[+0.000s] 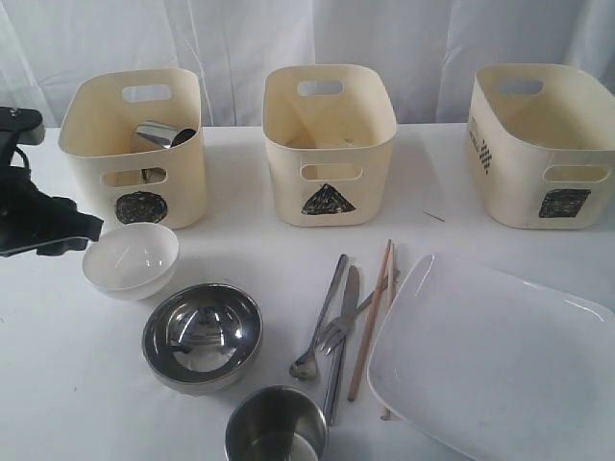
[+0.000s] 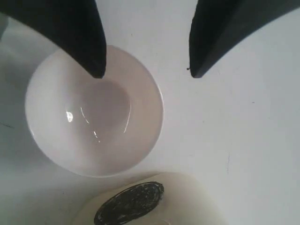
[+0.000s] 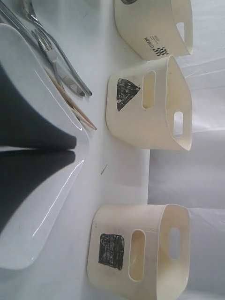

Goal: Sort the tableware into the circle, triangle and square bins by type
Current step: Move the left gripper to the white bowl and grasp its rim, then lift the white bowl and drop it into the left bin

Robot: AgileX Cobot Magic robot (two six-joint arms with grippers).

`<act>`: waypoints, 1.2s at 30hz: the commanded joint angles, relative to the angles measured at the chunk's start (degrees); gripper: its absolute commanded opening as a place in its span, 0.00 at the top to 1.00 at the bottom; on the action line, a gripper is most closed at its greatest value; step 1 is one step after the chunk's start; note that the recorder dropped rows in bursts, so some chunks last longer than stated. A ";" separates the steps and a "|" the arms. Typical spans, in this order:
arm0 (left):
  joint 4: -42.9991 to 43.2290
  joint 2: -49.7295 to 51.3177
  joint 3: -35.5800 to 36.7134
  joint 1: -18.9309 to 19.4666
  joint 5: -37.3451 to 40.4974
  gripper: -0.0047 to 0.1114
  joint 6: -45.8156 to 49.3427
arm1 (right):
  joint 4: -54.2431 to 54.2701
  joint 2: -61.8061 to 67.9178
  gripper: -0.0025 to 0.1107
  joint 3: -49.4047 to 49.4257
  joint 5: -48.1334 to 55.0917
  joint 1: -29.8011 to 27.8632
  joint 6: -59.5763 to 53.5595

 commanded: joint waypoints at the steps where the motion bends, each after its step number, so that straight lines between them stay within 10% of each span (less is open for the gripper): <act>1: -0.42 3.97 0.39 0.08 -4.07 0.46 -0.53 | -0.26 -0.30 0.98 0.25 -0.21 -0.13 0.35; 24: -0.42 19.27 -0.39 0.08 -16.69 0.47 0.56 | -0.26 -0.30 0.98 0.25 -0.21 -0.13 0.35; 33: -0.42 17.82 -3.86 0.08 -9.97 0.96 0.64 | -0.26 -0.30 0.98 0.25 -0.21 -0.13 0.35; 36: 0.00 15.73 -4.06 0.08 -7.64 0.96 1.78 | -0.26 -0.30 0.98 0.25 -0.21 -0.13 0.35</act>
